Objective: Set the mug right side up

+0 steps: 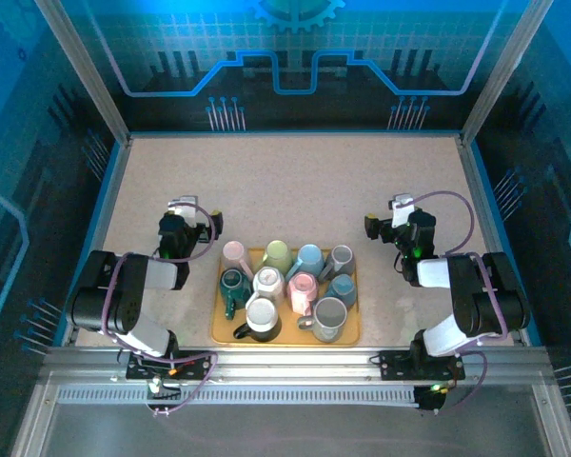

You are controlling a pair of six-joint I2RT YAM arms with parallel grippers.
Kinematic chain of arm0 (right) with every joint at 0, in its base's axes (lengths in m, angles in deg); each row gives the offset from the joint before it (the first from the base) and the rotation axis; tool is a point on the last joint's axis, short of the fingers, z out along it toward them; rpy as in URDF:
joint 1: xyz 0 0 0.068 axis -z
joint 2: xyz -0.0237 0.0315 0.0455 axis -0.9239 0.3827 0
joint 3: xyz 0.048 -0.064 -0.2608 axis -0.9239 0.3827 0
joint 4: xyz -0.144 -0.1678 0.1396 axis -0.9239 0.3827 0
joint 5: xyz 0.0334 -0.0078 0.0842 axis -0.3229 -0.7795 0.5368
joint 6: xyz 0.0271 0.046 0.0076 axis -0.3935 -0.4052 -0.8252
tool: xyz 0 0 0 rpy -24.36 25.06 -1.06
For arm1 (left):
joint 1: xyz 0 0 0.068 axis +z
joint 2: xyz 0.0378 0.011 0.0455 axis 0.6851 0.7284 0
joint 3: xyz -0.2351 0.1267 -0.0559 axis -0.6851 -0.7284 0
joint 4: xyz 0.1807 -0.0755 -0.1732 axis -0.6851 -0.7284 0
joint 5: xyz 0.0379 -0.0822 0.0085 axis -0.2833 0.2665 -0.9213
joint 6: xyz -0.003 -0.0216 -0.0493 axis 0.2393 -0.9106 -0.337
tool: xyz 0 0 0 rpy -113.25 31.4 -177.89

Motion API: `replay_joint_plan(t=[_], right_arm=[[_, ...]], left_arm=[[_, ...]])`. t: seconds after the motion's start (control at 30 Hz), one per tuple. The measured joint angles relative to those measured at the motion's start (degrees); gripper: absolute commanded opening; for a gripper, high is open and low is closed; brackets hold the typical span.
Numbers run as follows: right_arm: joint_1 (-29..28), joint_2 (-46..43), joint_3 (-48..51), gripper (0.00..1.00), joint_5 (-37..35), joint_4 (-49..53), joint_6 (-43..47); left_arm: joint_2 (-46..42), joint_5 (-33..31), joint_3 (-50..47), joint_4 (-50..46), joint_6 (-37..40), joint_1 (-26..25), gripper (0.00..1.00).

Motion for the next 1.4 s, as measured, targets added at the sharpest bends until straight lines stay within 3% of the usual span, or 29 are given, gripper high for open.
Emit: replay_joint_plan(t=[0.43,0.53,0.7,0.8,1.0,1.17,1.3,1.4], right_arm=[[0.0,0.0,0.0,1.0,0.0,0.2,0.0],[-0.4,-2.0,-1.3,1.0,-0.6,4.9,0.4],[-7.8,-9.6,-7.4,1.0,-7.6,13.7,2.8],[-12.9,-15.7,-9.4,1.0,-8.2,15.8,1.7],[-24.8,-30.2,-20.2,1.0,-11.4,31.5,-3.1],[-38.7,-35.4,-33.0,1.0,-19.3,50.4,-3.5],[-39.0,-34.5,-43.2,1.0,-19.8,69.2,-7.5],[-36.8,-38.1,-41.6,1.0,-13.6,76.3,-9.9]], left_arm=[[-0.2,-0.6,-0.6,0.7,0.0,-0.1,0.99],[-3.2,-2.7,-1.3,-1.3,-0.2,-0.3,0.99],[-14.2,-4.9,-0.7,-7.5,-0.2,-0.9,0.99],[-21.7,-5.3,1.0,-11.8,-0.4,-2.7,0.99],[-36.0,-4.2,13.7,-30.5,-1.6,-11.9,0.99],[-45.9,-5.4,20.5,-47.6,-3.3,-26.0,0.99],[-46.1,-8.2,29.8,-69.1,-10.3,-30.7,0.99],[-43.3,-8.1,37.5,-83.6,-14.5,-30.8,0.99]])
